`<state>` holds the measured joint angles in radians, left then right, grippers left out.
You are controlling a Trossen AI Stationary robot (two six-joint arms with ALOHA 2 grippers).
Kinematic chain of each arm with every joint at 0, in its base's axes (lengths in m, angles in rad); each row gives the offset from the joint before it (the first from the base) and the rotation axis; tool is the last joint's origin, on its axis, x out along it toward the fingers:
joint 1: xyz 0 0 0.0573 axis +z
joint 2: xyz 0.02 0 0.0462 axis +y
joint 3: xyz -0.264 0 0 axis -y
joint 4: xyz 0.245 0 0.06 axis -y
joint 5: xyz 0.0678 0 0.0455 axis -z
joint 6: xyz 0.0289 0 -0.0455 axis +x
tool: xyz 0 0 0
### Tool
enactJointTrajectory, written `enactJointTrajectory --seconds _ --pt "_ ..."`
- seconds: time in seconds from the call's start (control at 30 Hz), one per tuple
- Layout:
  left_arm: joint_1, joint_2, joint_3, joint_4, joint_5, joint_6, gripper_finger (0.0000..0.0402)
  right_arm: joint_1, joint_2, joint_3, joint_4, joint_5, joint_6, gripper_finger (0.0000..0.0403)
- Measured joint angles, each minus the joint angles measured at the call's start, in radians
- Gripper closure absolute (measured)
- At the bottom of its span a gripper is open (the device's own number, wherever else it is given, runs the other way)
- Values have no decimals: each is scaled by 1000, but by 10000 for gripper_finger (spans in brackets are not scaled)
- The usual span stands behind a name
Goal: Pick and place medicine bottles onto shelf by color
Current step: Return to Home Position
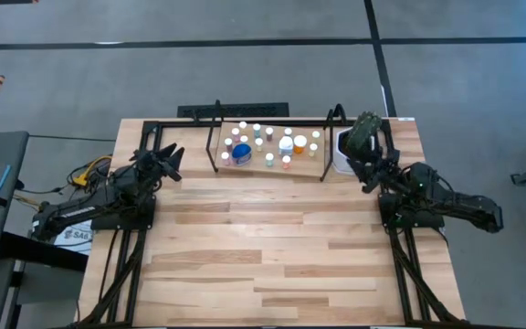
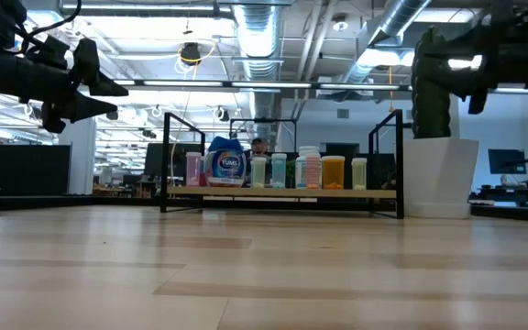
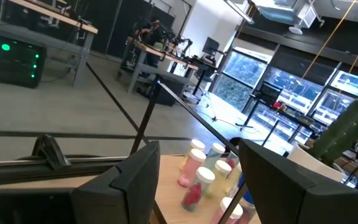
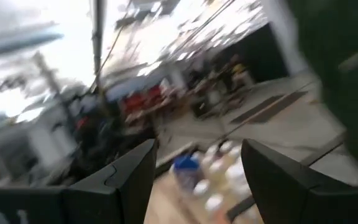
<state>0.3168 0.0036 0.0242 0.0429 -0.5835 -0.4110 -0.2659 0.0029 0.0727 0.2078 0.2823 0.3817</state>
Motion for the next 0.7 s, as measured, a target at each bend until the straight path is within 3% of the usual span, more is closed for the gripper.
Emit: enactJointTrajectory --seconds 0.2,0.43,0.7 --pt "0 0 0 0 0 0 194 52 0 0 -48 -132 -47 143" --pt "0 0 0 0 0 0 194 116 0 0 -79 -368 -97 143" --pt "0 0 0 0 0 0 194 180 0 0 -151 -403 -185 143"
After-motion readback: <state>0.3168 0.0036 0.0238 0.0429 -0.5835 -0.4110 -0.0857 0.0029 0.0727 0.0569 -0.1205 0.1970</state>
